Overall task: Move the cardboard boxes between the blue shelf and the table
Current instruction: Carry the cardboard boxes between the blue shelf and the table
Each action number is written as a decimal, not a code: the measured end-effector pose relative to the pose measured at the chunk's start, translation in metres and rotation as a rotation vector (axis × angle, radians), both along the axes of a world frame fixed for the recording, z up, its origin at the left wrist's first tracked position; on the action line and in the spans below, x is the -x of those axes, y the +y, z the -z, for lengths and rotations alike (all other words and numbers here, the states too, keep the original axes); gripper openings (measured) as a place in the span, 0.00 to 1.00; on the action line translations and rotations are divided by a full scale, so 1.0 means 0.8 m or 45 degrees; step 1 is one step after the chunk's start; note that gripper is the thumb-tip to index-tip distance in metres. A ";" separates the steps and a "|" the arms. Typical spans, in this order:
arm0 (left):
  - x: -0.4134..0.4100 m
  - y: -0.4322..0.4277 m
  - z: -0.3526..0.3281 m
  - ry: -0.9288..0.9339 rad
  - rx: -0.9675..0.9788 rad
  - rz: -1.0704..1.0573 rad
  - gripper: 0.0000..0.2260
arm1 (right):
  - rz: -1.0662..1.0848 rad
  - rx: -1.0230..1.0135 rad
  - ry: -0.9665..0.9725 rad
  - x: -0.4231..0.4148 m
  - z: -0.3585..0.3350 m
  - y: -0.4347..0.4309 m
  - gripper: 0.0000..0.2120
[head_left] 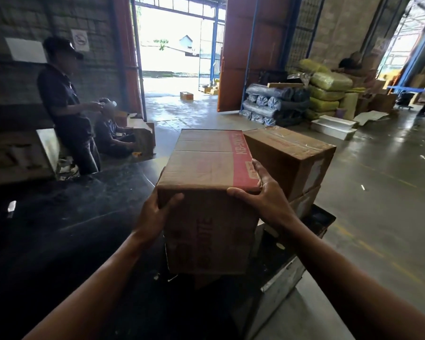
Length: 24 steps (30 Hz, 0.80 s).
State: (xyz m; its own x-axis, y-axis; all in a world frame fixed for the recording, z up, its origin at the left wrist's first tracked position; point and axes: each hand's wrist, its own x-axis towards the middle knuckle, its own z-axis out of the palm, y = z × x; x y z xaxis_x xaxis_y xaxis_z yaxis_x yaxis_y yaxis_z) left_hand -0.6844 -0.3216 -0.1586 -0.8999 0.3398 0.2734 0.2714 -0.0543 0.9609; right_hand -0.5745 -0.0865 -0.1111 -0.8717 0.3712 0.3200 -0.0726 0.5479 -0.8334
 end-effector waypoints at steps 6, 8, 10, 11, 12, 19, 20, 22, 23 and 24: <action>0.027 -0.003 -0.025 0.081 0.003 0.015 0.50 | -0.015 0.161 0.041 0.022 0.006 -0.002 0.56; 0.030 0.001 -0.037 0.149 0.051 0.043 0.46 | -0.023 0.184 0.020 0.022 0.010 0.005 0.56; 0.031 0.010 -0.045 0.227 0.069 0.091 0.38 | -0.015 0.136 -0.006 0.019 0.015 0.016 0.58; 0.031 0.015 -0.047 0.268 0.080 0.113 0.36 | -0.004 0.094 -0.017 0.015 0.016 0.024 0.58; 0.032 0.021 -0.049 0.295 0.092 0.138 0.36 | 0.015 0.055 -0.028 0.010 0.016 0.031 0.57; 0.045 0.043 -0.023 0.284 0.246 0.319 0.37 | 0.204 -0.257 -0.102 -0.042 0.022 0.086 0.49; 0.045 0.046 -0.015 0.284 0.273 0.323 0.37 | 0.237 -0.310 -0.119 -0.049 0.022 0.092 0.47; 0.045 0.052 -0.004 0.307 0.328 0.320 0.37 | 0.275 -0.404 -0.138 -0.057 0.017 0.097 0.43; 0.045 0.057 -0.003 0.322 0.345 0.315 0.37 | 0.272 -0.456 -0.134 -0.056 0.013 0.095 0.42; 0.043 0.063 -0.004 0.343 0.359 0.315 0.38 | 0.259 -0.505 -0.128 -0.054 0.008 0.091 0.40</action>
